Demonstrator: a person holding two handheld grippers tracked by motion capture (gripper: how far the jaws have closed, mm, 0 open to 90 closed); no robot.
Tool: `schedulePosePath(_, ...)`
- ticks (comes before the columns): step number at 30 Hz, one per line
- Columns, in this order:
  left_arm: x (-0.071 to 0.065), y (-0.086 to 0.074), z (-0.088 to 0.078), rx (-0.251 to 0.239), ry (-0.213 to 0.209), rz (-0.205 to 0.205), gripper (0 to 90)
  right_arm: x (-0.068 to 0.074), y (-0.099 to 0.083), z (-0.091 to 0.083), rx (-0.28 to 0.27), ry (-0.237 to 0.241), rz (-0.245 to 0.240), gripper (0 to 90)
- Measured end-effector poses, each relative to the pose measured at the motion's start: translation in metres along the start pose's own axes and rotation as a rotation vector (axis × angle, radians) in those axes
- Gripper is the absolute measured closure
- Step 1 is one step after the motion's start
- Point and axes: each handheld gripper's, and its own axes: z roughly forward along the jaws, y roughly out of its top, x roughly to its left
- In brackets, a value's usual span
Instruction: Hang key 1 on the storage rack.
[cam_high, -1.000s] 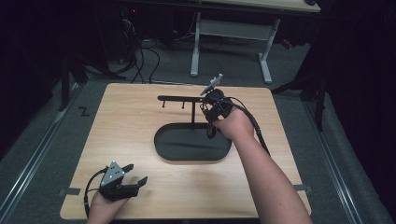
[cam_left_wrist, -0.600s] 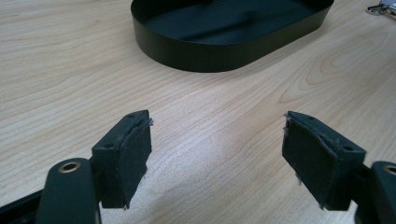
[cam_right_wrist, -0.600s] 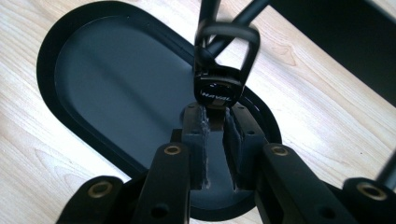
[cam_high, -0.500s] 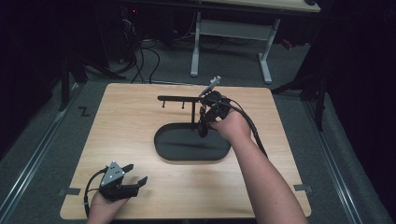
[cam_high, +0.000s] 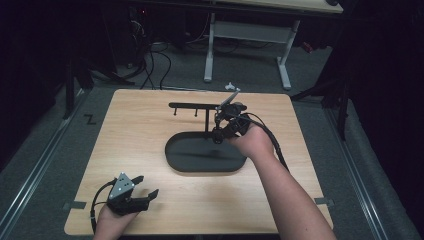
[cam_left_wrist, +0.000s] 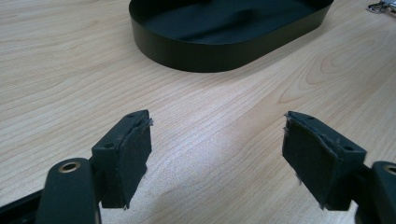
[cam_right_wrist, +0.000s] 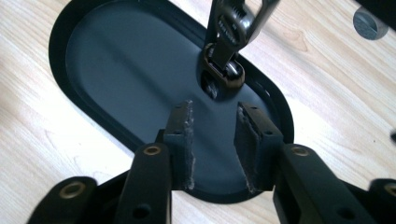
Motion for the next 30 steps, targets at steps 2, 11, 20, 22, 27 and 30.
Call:
schedulePosePath(2,0.0,0.0,0.0,0.004,-0.001,0.001,24.1,0.0,-0.007,-0.004,-0.007,0.0,0.005,63.8)
schedulePosePath(11,-0.001,0.0,0.001,0.005,-0.002,0.003,24.2,-0.003,-0.043,-0.004,-0.031,0.01,0.016,57.1)
schedulePosePath(20,-0.002,0.0,0.002,0.008,-0.001,0.007,24.2,-0.002,-0.077,0.004,-0.018,0.024,0.023,54.9)
schedulePosePath(22,-0.003,0.0,0.002,0.009,-0.001,0.007,24.2,-0.002,-0.083,0.004,-0.02,0.024,0.014,54.8)
schedulePosePath(27,-0.004,0.0,0.002,0.011,-0.002,0.012,24.2,-0.004,-0.106,0.008,-0.032,0.045,0.034,53.8)
schedulePosePath(30,-0.004,0.0,0.001,0.011,-0.001,0.016,24.2,-0.007,-0.113,0.011,-0.032,0.045,0.046,53.8)
